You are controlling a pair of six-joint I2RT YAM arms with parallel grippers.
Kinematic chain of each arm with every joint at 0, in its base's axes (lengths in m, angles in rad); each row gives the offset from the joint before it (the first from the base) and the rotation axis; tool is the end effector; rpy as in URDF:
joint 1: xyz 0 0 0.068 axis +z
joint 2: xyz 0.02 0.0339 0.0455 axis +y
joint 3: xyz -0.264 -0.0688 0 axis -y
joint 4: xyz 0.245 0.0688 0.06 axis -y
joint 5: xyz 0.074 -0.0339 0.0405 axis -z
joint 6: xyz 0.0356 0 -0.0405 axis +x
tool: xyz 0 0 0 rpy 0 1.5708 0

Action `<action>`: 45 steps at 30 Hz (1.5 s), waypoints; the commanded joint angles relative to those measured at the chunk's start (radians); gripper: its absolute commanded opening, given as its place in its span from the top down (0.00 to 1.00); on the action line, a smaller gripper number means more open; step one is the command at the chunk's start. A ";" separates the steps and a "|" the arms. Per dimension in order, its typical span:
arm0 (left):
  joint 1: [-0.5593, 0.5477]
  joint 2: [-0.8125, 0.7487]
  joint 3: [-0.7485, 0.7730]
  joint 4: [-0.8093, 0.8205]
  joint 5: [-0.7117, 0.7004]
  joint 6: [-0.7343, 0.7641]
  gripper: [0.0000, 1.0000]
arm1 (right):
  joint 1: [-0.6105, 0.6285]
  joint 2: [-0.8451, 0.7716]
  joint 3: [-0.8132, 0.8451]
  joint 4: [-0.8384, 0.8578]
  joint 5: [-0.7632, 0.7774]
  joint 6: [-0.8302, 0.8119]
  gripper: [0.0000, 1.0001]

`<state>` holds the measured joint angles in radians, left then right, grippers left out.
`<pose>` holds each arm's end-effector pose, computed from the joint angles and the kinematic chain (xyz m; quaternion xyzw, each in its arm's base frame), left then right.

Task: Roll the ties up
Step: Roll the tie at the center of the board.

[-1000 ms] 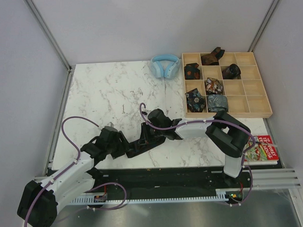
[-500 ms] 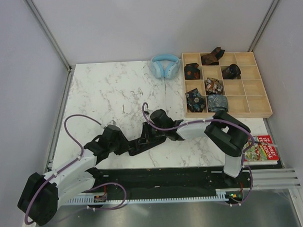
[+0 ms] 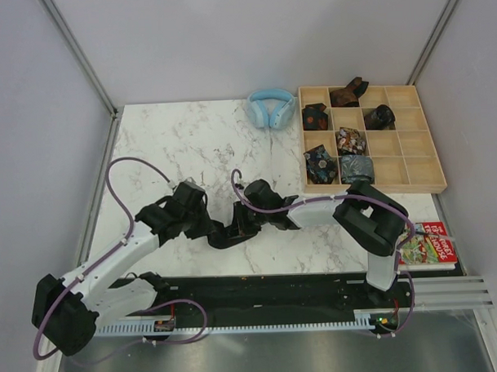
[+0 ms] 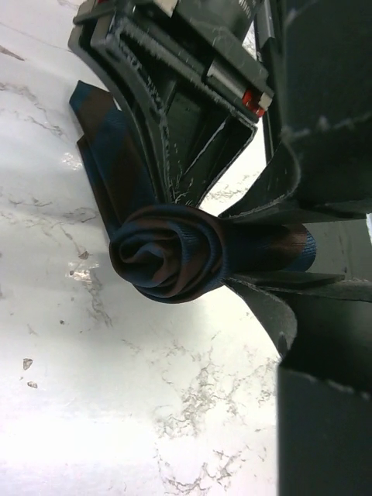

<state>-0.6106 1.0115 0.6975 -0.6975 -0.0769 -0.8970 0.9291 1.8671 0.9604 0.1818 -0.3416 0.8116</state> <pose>0.1569 -0.1065 0.2259 -0.1476 0.9491 -0.1618 0.2264 0.2154 0.3082 0.1387 -0.1224 0.8930 0.4091 0.1422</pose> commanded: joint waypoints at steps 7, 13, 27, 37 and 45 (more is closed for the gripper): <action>-0.074 0.196 0.191 -0.180 -0.012 0.138 0.78 | 0.050 0.043 0.084 -0.058 -0.005 0.021 0.77; -0.129 0.318 0.301 -0.255 -0.038 0.150 0.80 | 0.091 0.067 0.113 -0.054 0.006 0.038 0.77; -0.285 0.630 0.528 -0.457 -0.205 0.098 0.85 | 0.053 -0.077 0.011 -0.234 0.081 -0.031 0.75; -0.357 0.811 0.673 -0.604 -0.333 0.030 0.87 | -0.004 -0.270 -0.141 -0.367 0.184 -0.008 0.69; -0.394 0.905 0.789 -0.705 -0.411 -0.006 0.87 | -0.042 -0.390 -0.227 -0.387 0.216 0.031 0.68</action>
<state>-0.9710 1.8637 1.4891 -1.2495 -0.4034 -0.8505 0.8864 1.5517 0.7322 -0.2272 -0.1959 0.8680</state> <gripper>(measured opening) 0.305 0.315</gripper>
